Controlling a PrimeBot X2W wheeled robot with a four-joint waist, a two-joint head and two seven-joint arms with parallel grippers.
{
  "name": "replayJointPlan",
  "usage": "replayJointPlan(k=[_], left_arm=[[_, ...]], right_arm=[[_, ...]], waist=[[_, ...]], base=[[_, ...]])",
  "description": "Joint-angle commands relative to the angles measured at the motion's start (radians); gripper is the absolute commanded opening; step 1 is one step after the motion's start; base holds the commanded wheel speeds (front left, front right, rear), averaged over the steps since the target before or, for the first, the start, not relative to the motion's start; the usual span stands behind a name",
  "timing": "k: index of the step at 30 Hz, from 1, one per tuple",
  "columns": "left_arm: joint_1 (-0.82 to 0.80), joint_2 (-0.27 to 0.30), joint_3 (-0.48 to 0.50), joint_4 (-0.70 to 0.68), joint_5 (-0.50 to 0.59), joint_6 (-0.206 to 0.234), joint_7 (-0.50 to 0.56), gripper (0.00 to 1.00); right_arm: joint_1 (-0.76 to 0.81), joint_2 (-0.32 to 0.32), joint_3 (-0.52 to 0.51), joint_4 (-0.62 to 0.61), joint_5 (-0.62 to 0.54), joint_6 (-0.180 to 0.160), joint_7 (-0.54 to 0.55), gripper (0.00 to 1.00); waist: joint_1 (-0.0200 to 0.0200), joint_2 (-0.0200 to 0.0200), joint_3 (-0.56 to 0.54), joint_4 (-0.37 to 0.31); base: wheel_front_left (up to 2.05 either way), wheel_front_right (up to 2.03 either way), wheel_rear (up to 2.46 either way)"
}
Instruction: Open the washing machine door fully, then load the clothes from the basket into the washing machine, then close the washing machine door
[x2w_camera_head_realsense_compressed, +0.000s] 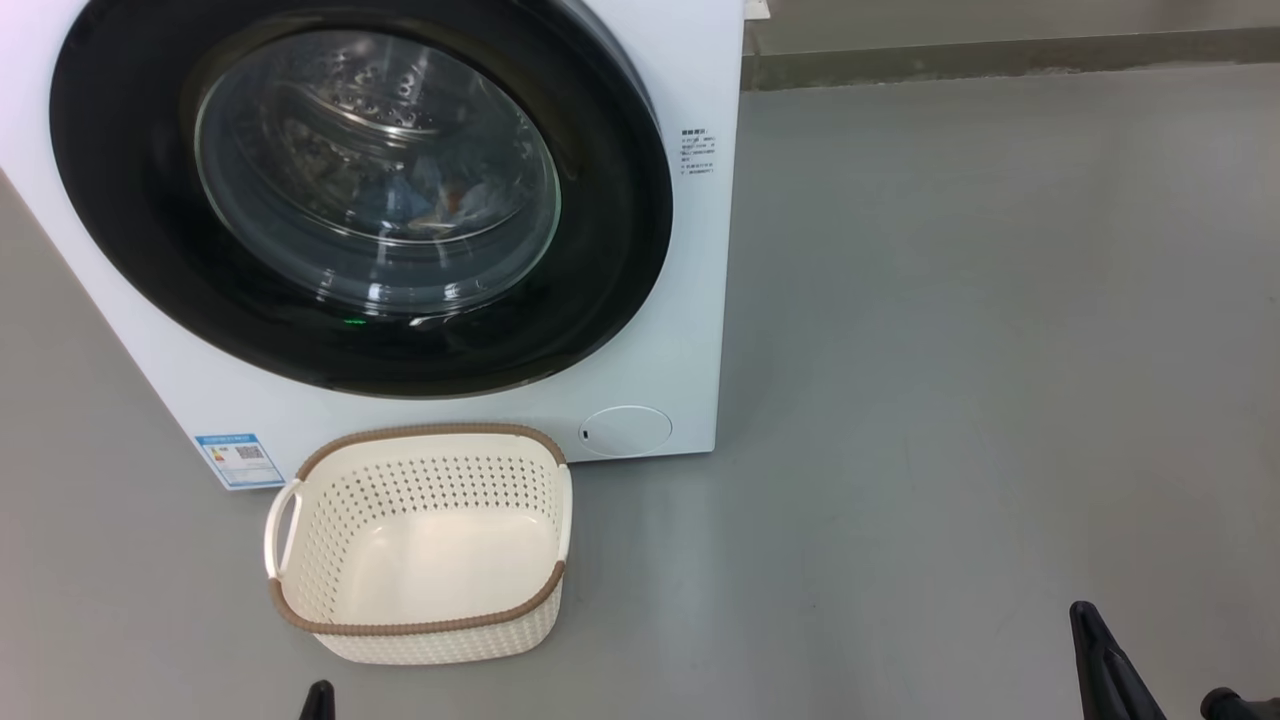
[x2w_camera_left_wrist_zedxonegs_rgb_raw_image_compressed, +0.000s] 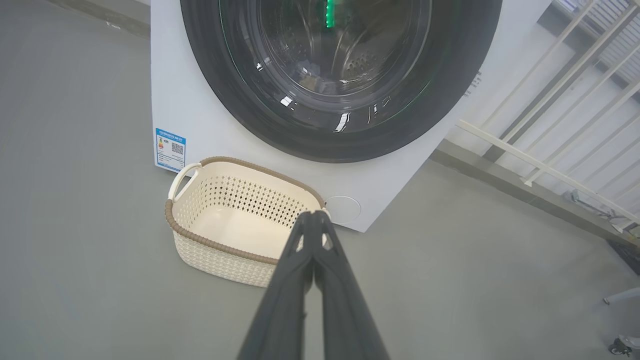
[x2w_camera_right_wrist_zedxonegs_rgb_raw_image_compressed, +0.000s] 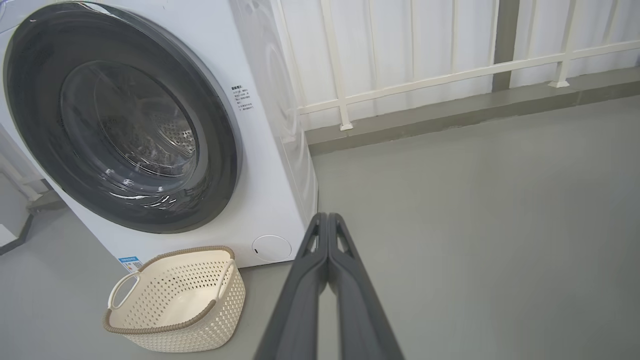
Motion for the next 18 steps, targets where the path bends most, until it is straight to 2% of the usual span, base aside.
replayJointPlan(k=[1,18], left_arm=[[-0.031,0.014,0.011,-0.017,-0.027,0.000,0.006,0.00],[-0.069,0.022,0.025,-0.005,-0.199,-0.001,0.051,0.00]], right_arm=[[-0.032,-0.012,0.006,-0.017,0.037,-0.001,0.004,0.00],[-0.075,-0.017,0.016,0.019,0.244,-0.002,0.048,0.00]], waist=[[-0.0002,-0.0001,0.001,0.000],[-0.0002,-0.0001,0.007,0.000]], base=[[0.00,0.00,0.00],[0.00,0.00,0.00]])
